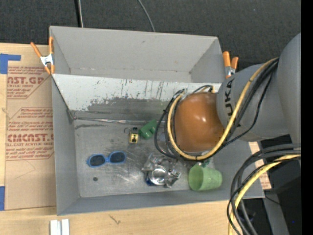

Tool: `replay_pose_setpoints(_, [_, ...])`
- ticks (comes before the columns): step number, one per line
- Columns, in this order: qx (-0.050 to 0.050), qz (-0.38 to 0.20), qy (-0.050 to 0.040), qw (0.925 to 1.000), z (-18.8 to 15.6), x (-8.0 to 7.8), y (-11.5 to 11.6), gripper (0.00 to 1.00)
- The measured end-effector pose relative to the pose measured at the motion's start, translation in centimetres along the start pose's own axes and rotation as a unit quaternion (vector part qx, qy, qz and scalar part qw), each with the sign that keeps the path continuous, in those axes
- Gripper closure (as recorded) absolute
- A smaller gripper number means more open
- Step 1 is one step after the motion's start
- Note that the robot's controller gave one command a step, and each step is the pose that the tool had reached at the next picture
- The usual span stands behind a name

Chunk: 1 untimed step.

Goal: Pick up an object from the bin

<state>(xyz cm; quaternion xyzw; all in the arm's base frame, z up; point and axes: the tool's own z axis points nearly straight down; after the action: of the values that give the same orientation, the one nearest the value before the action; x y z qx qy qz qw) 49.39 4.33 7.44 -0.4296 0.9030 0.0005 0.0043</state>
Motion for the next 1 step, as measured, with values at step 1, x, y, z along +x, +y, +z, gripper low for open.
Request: replay_pose_setpoints(1, [-0.001,0.001,0.0031,1.0,-1.69,-0.09,0.04,1.0])
